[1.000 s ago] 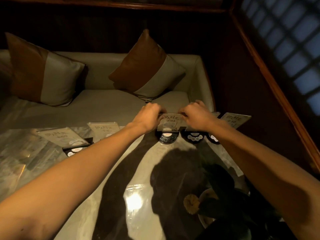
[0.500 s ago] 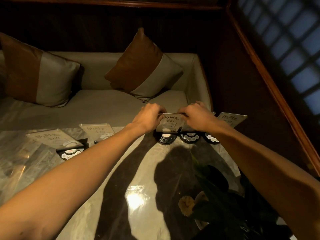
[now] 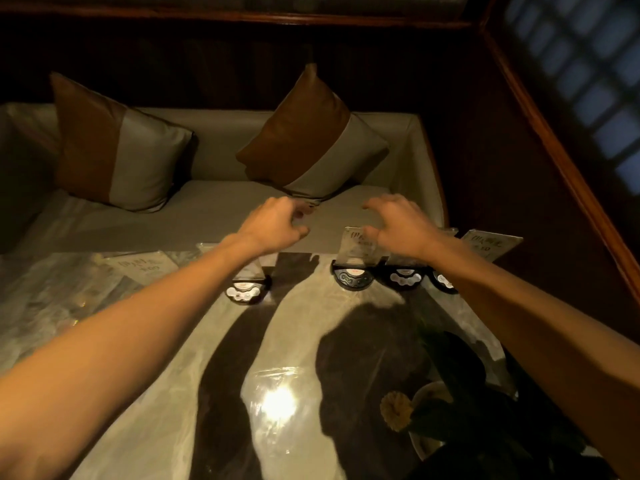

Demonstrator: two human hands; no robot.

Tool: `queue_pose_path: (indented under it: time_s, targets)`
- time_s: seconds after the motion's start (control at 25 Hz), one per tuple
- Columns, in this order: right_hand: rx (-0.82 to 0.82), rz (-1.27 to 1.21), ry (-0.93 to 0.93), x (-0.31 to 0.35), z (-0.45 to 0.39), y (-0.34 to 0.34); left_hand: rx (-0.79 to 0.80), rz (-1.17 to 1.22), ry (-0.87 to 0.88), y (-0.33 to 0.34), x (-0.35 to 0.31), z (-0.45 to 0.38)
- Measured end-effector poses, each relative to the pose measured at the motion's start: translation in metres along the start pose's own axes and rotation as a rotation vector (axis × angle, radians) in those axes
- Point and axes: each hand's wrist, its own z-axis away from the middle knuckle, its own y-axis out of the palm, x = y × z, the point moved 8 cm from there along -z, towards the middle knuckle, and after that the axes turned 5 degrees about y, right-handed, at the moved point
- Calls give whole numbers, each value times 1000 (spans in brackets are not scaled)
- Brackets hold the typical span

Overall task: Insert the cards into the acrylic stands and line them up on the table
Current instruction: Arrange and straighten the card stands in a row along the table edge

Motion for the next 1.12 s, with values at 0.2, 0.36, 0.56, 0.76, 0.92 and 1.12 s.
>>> queue_pose_path:
  time_s: [0.2, 0.36, 0.56, 0.76, 0.92, 1.12]
  targets:
    - [147, -333, -118, 110, -13, 28, 315, -105, -152, -19, 78, 48]
    - [200, -294, -175, 173, -23, 66, 180, -175, -159, -30, 121, 73]
    - [99, -220, -185, 192, -28, 77, 3, -102, -147, -33, 143, 87]
    - [97, -168, -118, 159, -31, 52, -74, -12, -29, -31, 112, 68]
    - [90, -107, -55, 122, -34, 41, -63, 16, 45, -18, 85, 41]
    - [97, -123, -8, 92, -30, 35, -26, 25, 81, -2, 64, 19]
